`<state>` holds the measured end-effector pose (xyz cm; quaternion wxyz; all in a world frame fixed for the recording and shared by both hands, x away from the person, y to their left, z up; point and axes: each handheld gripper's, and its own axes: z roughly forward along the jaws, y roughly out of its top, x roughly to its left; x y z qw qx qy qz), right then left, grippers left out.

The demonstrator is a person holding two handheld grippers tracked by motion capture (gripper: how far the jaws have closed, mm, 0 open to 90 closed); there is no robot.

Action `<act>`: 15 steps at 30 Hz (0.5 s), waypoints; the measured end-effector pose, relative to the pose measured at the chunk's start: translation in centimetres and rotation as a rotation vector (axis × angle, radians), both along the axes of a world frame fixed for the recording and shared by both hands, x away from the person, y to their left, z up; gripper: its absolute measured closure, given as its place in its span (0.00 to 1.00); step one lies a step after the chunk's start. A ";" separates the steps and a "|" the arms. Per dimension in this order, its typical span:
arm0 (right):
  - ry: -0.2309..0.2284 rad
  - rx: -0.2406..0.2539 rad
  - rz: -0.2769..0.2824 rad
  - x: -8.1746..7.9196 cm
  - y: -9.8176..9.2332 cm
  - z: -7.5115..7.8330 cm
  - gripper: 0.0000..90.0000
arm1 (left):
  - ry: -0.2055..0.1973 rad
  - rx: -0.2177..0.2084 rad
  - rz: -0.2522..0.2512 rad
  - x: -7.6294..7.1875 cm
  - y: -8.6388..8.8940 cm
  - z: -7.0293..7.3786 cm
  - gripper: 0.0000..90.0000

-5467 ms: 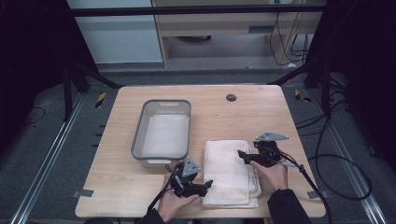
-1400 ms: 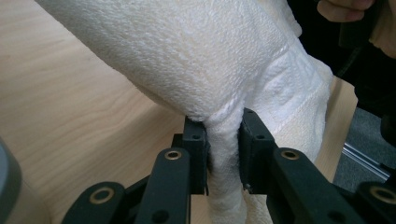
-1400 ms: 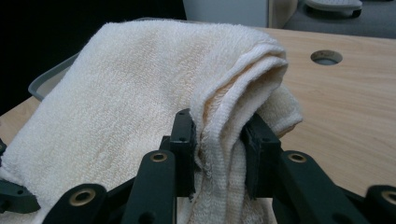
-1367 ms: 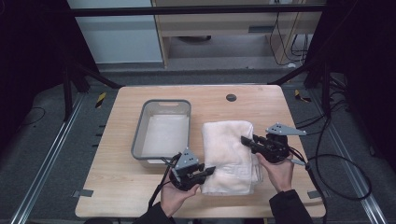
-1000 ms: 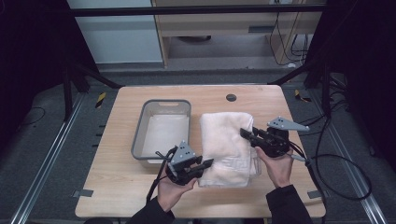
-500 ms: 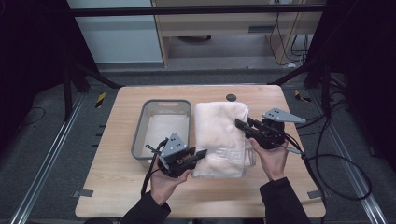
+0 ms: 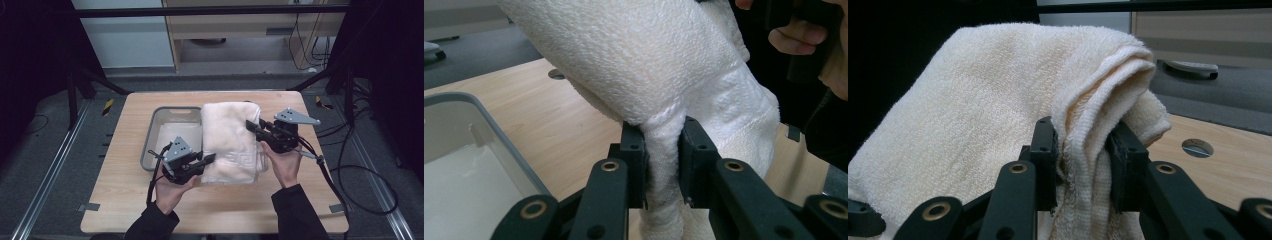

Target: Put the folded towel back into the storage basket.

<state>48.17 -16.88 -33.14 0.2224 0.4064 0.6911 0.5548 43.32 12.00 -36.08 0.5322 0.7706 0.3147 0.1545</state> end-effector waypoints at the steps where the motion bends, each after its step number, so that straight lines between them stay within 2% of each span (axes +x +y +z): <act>1: -0.003 0.001 0.000 0.1 0.1 0.1 0.77 | -0.002 -0.002 0.002 0.0 0.1 0.1 0.83; 15: -0.020 -0.008 0.008 1.1 2.2 1.2 0.77 | -0.020 -0.017 0.037 0.5 2.0 0.8 0.83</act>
